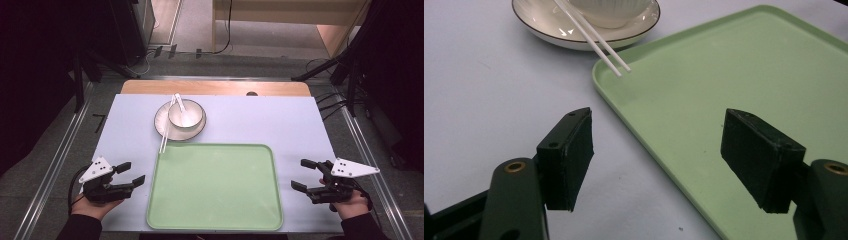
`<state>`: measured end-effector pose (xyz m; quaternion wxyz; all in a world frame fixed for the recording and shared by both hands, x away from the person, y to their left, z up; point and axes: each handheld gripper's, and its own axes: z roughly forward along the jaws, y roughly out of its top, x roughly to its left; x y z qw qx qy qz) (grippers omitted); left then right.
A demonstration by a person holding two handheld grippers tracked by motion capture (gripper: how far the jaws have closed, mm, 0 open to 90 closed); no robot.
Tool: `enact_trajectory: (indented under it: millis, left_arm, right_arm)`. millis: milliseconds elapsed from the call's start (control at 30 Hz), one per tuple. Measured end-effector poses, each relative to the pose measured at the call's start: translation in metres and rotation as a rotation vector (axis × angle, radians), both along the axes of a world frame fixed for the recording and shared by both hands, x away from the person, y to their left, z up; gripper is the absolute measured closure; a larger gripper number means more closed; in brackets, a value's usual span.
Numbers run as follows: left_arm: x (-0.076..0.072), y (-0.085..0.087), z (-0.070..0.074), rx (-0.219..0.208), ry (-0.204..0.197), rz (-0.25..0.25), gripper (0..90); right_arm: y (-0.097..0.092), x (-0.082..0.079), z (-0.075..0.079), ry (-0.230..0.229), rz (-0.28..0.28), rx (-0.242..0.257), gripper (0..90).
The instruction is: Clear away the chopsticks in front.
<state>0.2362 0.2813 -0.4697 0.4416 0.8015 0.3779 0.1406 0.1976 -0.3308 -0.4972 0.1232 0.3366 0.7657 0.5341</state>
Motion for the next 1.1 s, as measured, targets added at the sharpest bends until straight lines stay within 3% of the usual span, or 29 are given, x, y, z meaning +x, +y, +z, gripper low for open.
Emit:
enact_trajectory:
  millis: [267,433,600,767,800,833,900,933,1100]
  left_arm:
    - [0.003,0.000,-0.002,-0.001,0.021,0.001,29.2]
    - [0.005,0.004,-0.004,-0.003,0.044,0.037,31.4]
    - [0.006,0.007,-0.005,-0.038,0.077,0.039,37.0]
    - [0.006,0.006,-0.006,-0.049,0.084,0.039,39.6]
    - [0.006,0.005,-0.006,-0.060,0.092,0.054,39.5]
    - [0.007,0.005,-0.006,-0.112,0.116,0.071,39.5]
    - [0.008,0.006,-0.005,-0.122,0.119,0.075,41.7]
    - [0.009,0.007,-0.005,-0.148,0.136,0.079,42.5]
    - [0.010,0.007,-0.008,-0.131,0.158,0.088,41.1]
  right_arm:
    - [-0.001,-0.001,-0.001,0.005,-0.001,-0.003,16.0]
    - [0.000,0.000,-0.001,0.013,0.002,-0.007,16.0]
    - [0.000,-0.001,-0.001,0.014,0.003,-0.008,16.0]
    - [0.000,-0.002,-0.001,0.015,0.001,-0.012,16.0]
    - [0.000,-0.002,-0.001,0.016,0.001,-0.013,16.0]
    - [0.000,-0.001,-0.002,0.018,0.001,-0.013,16.0]
    - [0.001,-0.001,-0.002,0.023,0.002,-0.013,16.0]
    - [0.001,-0.001,-0.002,0.024,0.004,-0.014,16.0]
    - [0.001,-0.001,-0.002,0.026,0.008,-0.016,16.0]
